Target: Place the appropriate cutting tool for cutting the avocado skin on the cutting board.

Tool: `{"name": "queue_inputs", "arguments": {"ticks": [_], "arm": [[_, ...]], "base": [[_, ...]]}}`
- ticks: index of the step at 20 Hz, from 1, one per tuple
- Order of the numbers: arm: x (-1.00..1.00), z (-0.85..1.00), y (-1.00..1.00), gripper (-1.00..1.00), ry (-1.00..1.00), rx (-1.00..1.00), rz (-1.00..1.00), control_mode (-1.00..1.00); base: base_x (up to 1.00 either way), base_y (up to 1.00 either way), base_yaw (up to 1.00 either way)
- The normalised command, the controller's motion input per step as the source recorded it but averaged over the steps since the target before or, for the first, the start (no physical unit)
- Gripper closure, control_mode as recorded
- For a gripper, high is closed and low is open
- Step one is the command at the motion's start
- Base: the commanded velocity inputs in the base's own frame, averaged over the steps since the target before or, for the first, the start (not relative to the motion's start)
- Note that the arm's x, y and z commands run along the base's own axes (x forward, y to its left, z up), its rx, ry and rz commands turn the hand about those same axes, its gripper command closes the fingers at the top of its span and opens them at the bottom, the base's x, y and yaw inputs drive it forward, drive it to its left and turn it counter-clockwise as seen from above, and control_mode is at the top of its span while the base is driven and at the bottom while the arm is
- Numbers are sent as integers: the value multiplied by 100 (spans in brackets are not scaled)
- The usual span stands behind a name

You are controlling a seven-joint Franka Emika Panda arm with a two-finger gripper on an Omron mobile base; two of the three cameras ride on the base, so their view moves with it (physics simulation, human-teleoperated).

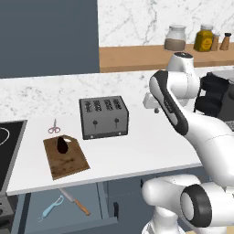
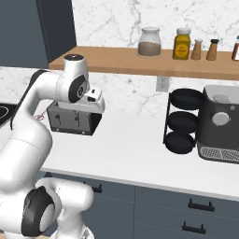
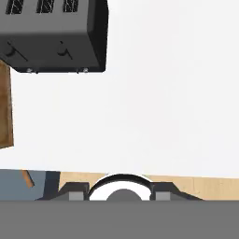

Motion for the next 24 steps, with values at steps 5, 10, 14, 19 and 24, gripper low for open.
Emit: {"name": "queue_inputs", "arguments": {"ticks": [5, 10, 14, 19, 24], "arm": [[-75, -3, 31, -100, -11, 0, 1, -100], [-85, -51, 97, -100, -2, 0, 1, -100], [-42, -57, 100, -100, 4, 4, 0, -100], [-3, -63, 100, -100, 5, 11, 0, -100], [0, -72, 84, -100, 6, 16, 0, -100]], "base": [[0, 0, 0], [0, 0, 0], [0, 0, 0], [0, 0, 0], [0, 0, 0]]}}
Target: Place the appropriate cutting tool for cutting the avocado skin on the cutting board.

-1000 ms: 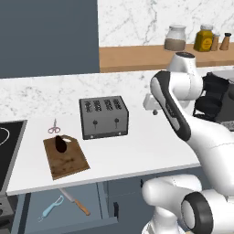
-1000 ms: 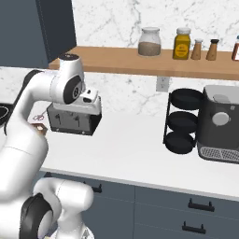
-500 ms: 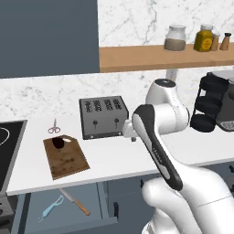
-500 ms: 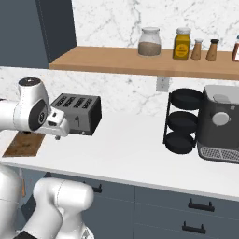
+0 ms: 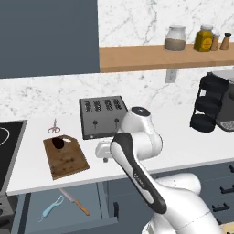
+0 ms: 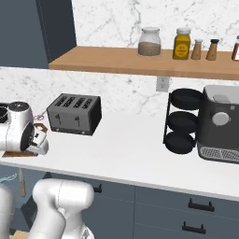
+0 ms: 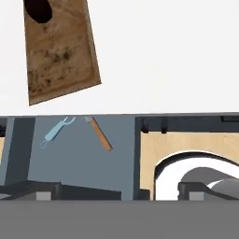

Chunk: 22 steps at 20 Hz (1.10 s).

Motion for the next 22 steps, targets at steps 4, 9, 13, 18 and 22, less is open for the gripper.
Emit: {"name": "queue_inputs", "arguments": {"ticks": [4, 9, 13, 18, 22], "arm": [[0, -79, 73, -100, 5, 15, 0, -100], [0, -53, 65, -100, 0, 6, 0, -100], [0, -31, 55, -100, 1, -1, 0, -100], [11, -25, 46, -100, 6, -3, 0, -100], [27, -23, 39, -100, 10, 0, 0, -100]], "base": [[0, 0, 0], [0, 0, 0], [0, 0, 0], [0, 0, 0], [0, 0, 0]]}}
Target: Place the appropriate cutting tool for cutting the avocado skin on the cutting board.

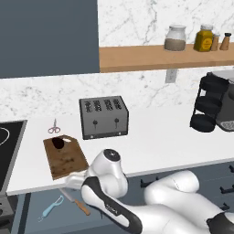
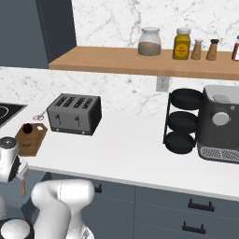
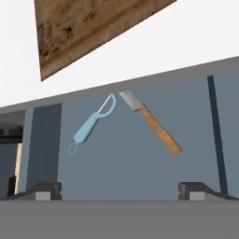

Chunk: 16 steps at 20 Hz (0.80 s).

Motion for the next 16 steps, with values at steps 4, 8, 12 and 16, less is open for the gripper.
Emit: {"name": "queue_inputs", "arguments": {"ticks": [4, 8, 12, 16], "arm": [[32, -25, 33, -100, 10, 0, 0, -100], [14, -27, 35, -100, 6, 0, 0, -100], [0, -23, 39, -100, 10, -7, 0, -100], [-1, -28, 40, -100, 9, -10, 0, -100]], "base": [[0, 0, 0], [0, 0, 0], [0, 0, 0], [0, 0, 0]]}}
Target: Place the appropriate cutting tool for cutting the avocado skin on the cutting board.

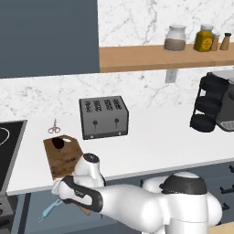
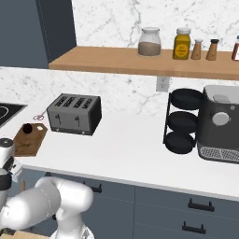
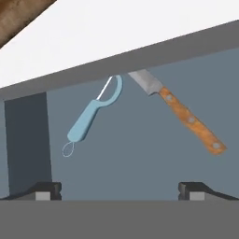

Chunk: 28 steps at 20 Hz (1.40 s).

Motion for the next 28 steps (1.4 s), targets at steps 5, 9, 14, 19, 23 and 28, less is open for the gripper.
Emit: {"name": "queue_inputs", "arguments": {"ticks": [5, 9, 14, 19, 23, 28], "arm": [[-4, -42, 42, -100, 5, -11, 0, -100], [-16, -63, 29, -100, 0, -5, 1, -100], [-35, -58, 22, -100, 0, 0, 3, -100], [-58, -42, 23, -100, 1, 0, 3, -100], [-67, -32, 21, -100, 5, 0, 4, -100], [-76, -14, 25, -100, 7, 0, 4, -100]], "base": [[0, 0, 0], [0, 0, 0], [0, 0, 0], [0, 0, 0], [0, 0, 0], [0, 0, 0]]}}
